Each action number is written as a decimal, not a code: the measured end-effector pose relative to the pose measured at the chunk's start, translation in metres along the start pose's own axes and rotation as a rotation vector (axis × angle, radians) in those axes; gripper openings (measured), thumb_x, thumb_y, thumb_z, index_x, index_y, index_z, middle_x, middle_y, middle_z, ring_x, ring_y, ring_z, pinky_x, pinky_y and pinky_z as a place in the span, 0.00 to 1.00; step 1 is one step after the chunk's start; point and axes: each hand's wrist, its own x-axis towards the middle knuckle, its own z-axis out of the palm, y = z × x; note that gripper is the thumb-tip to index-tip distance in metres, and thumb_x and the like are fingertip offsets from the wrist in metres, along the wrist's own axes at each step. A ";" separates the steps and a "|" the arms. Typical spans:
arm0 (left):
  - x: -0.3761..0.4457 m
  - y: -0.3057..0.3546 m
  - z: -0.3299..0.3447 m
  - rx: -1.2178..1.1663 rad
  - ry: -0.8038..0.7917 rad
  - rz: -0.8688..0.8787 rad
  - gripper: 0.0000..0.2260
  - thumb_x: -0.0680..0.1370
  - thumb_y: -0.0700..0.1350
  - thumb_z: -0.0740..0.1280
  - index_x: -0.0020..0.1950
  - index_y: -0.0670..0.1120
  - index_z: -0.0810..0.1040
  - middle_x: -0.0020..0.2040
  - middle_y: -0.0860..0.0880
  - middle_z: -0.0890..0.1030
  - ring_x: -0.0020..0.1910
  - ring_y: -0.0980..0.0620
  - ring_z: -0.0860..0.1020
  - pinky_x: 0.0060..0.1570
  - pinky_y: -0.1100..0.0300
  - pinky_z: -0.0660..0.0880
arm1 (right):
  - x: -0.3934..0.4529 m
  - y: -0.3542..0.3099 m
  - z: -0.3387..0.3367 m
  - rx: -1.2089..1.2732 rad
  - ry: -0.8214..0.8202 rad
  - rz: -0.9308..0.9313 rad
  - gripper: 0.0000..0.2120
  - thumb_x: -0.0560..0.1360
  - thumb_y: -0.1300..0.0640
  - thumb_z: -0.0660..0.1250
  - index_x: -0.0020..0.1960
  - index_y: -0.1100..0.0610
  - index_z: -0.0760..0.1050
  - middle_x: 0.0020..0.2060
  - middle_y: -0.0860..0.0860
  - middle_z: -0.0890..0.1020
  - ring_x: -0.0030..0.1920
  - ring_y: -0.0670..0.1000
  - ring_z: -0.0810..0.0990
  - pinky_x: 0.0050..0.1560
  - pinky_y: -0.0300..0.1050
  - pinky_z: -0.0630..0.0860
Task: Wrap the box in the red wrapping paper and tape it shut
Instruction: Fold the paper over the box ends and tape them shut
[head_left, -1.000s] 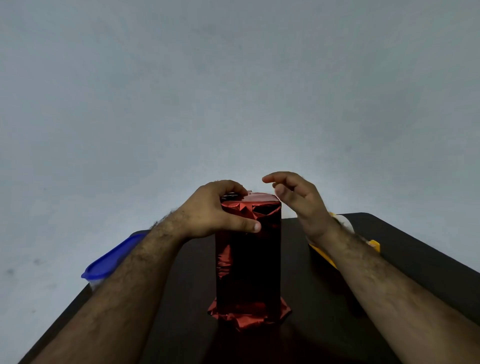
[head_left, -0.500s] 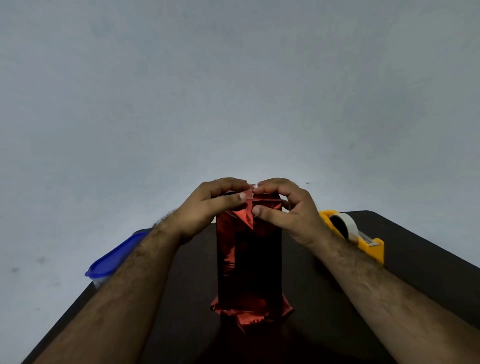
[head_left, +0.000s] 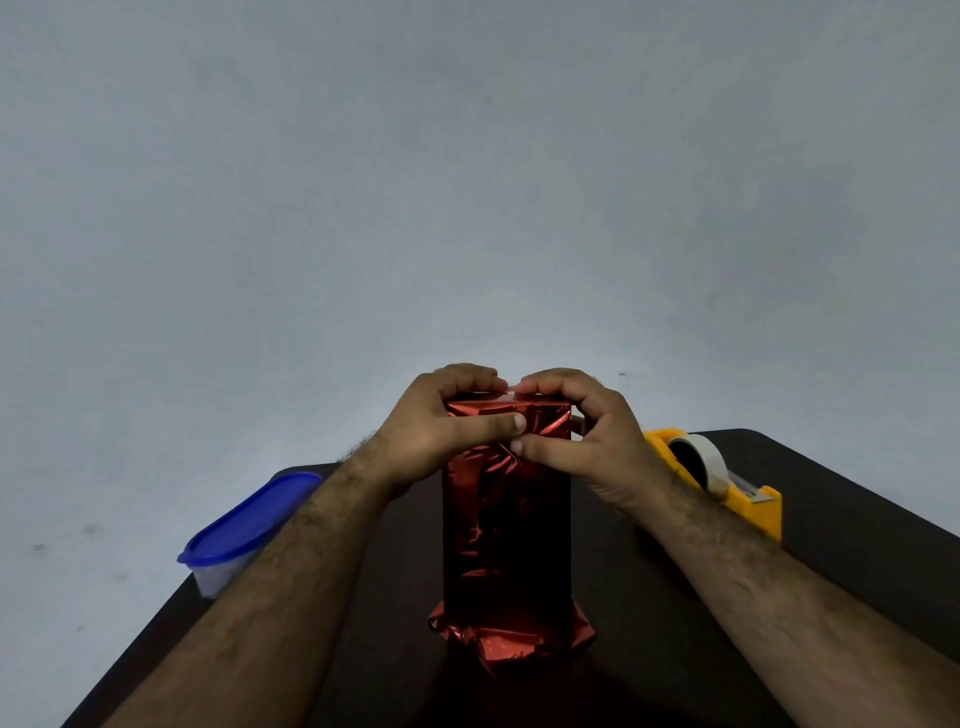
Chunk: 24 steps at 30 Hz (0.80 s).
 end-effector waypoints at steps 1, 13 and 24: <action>0.000 0.000 0.001 -0.016 -0.004 -0.013 0.27 0.64 0.57 0.83 0.61 0.50 0.86 0.62 0.52 0.85 0.60 0.52 0.85 0.64 0.42 0.81 | 0.000 0.000 0.000 0.009 -0.003 0.006 0.23 0.67 0.60 0.83 0.60 0.55 0.83 0.60 0.51 0.82 0.63 0.56 0.81 0.62 0.68 0.79; 0.007 0.012 -0.006 0.010 -0.096 0.033 0.14 0.69 0.55 0.79 0.54 0.55 0.90 0.64 0.55 0.82 0.69 0.62 0.76 0.70 0.51 0.74 | 0.002 -0.001 -0.008 0.067 -0.088 0.026 0.27 0.60 0.57 0.85 0.58 0.52 0.84 0.67 0.49 0.78 0.72 0.53 0.75 0.69 0.70 0.73; 0.005 0.008 -0.012 0.074 -0.114 -0.038 0.25 0.64 0.59 0.83 0.57 0.52 0.87 0.54 0.50 0.88 0.56 0.51 0.86 0.62 0.48 0.82 | -0.010 -0.002 -0.041 0.167 0.248 0.241 0.31 0.64 0.20 0.68 0.55 0.42 0.84 0.64 0.45 0.82 0.68 0.52 0.78 0.70 0.63 0.70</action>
